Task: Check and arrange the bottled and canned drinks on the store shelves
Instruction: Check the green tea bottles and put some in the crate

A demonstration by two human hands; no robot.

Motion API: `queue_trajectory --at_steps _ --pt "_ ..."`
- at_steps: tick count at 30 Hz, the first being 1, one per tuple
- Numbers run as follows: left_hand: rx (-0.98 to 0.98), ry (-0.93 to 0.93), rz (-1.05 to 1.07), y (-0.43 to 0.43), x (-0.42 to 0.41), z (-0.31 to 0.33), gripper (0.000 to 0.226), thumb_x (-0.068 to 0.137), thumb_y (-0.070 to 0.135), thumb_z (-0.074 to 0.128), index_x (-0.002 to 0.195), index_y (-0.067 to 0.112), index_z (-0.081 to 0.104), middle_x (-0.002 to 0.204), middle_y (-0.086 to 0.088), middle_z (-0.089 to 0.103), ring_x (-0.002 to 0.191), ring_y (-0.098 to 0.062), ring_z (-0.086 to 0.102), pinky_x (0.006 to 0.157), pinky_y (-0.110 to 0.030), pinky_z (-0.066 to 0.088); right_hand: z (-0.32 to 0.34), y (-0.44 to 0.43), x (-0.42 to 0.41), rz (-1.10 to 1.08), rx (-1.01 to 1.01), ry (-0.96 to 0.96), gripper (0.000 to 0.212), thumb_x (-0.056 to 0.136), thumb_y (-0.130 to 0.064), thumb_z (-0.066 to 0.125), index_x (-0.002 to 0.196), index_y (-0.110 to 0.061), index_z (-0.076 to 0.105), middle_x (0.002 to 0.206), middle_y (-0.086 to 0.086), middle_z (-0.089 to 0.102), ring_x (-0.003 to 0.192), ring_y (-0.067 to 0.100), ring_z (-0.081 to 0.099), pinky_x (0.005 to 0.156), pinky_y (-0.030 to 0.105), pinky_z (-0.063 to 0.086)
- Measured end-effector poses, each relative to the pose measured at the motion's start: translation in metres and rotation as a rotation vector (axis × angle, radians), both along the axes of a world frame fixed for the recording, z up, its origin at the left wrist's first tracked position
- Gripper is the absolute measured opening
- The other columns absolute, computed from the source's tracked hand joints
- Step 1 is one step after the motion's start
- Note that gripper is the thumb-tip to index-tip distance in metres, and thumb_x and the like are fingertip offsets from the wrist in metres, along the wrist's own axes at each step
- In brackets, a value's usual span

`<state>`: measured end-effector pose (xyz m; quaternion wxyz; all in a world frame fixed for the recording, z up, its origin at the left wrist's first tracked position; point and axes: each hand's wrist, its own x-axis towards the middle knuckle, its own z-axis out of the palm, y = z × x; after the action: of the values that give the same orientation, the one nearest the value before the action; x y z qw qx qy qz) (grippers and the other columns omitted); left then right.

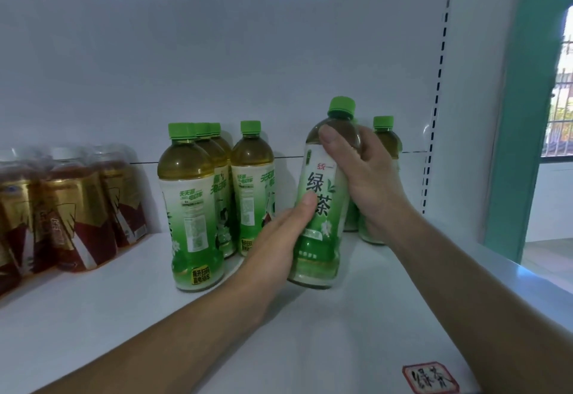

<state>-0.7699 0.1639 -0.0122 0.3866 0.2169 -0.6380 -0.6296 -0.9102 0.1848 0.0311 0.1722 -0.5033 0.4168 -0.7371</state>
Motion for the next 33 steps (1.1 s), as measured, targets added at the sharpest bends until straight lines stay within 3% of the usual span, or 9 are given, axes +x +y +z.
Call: queue_trajectory --at_steps 3,7,11,14,17,20,23,27,33 --pt "0.066 0.033 -0.026 -0.002 0.002 0.000 0.047 0.070 0.061 0.060 0.098 0.028 0.077 0.095 -0.005 0.078 0.084 -0.024 0.075 0.077 -0.041 0.060 -0.001 -0.004 -0.003 0.198 0.097 -0.074 0.068 0.078 -0.054 0.077 0.131 -0.017 0.057 0.110 0.002 0.073 0.099 0.017 0.073 0.087 0.038 0.059" --pt "0.304 0.105 -0.262 0.000 0.006 0.001 0.071 0.074 0.060 0.055 0.119 0.007 0.069 0.090 -0.021 0.074 0.068 -0.032 0.071 0.055 -0.033 0.057 -0.002 -0.003 -0.011 0.356 0.199 -0.078 0.066 0.077 -0.049 0.071 0.133 -0.016 0.059 0.114 0.006 0.073 0.104 0.025 0.070 0.095 0.045 0.055" --pt "0.421 0.135 -0.412 -0.001 0.008 0.003 0.072 0.080 0.060 0.049 0.122 0.004 0.069 0.104 -0.027 0.072 0.080 -0.035 0.074 0.062 -0.034 0.060 -0.002 -0.005 -0.017 0.319 0.215 -0.084 0.058 0.069 -0.057 0.079 0.112 -0.018 0.069 0.099 0.006 0.073 0.091 0.026 0.069 0.098 0.051 0.053" --pt "0.549 0.227 -0.613 -0.009 0.014 0.004 0.069 0.095 0.055 0.055 0.134 -0.001 0.059 0.133 -0.029 0.058 0.112 -0.037 0.064 0.085 -0.043 0.059 0.001 -0.004 -0.021 0.394 0.372 -0.236 0.064 0.065 -0.069 0.081 0.092 -0.012 0.069 0.082 0.009 0.065 0.067 0.030 0.059 0.062 0.033 0.057" --pt "0.569 0.301 -0.700 -0.010 0.016 0.005 0.076 0.100 0.053 0.044 0.149 -0.004 0.037 0.158 -0.026 0.027 0.142 -0.035 0.031 0.104 -0.044 0.049 0.000 -0.008 -0.028 0.517 0.443 -0.400 0.075 0.056 -0.073 0.085 0.096 -0.013 0.069 0.095 0.008 0.052 0.089 0.028 0.036 0.107 0.034 0.031" --pt "0.647 0.302 -0.735 -0.013 0.015 0.002 0.079 0.100 0.056 0.039 0.153 -0.002 0.028 0.164 -0.023 0.012 0.149 -0.031 0.013 0.108 -0.042 0.046 -0.004 -0.010 -0.030 0.592 0.444 -0.508 0.081 0.058 -0.067 0.088 0.112 -0.012 0.064 0.108 0.006 0.053 0.090 0.022 0.041 0.122 0.034 0.016" --pt "0.513 0.269 -0.713 -0.017 0.015 0.002 0.081 0.096 0.062 0.045 0.146 -0.001 0.044 0.156 -0.026 0.032 0.142 -0.035 0.035 0.106 -0.041 0.047 -0.002 -0.008 -0.030 0.637 0.426 -0.457 0.078 0.056 -0.064 0.089 0.106 -0.007 0.073 0.103 0.008 0.065 0.089 0.023 0.052 0.122 0.039 0.014" --pt "0.071 -0.011 -0.315 -0.011 0.008 0.002 0.069 0.067 0.046 0.081 0.125 0.014 0.062 0.115 -0.006 0.074 0.107 -0.021 0.070 0.088 -0.032 0.057 0.003 -0.003 -0.023 0.543 0.241 -0.263 0.089 0.050 -0.058 0.092 0.120 -0.009 0.070 0.099 0.011 0.073 0.086 0.027 0.072 0.086 0.048 0.056" --pt "-0.269 -0.012 0.100 -0.023 0.005 -0.003 0.055 0.075 -0.009 0.077 0.116 0.023 0.059 0.111 -0.002 0.070 0.097 -0.008 0.068 0.072 -0.015 0.054 -0.001 0.001 -0.011 0.495 -0.023 0.017 0.058 0.057 -0.013 0.092 0.110 -0.021 0.067 0.092 0.003 0.072 0.088 0.022 0.070 0.080 0.041 0.059"
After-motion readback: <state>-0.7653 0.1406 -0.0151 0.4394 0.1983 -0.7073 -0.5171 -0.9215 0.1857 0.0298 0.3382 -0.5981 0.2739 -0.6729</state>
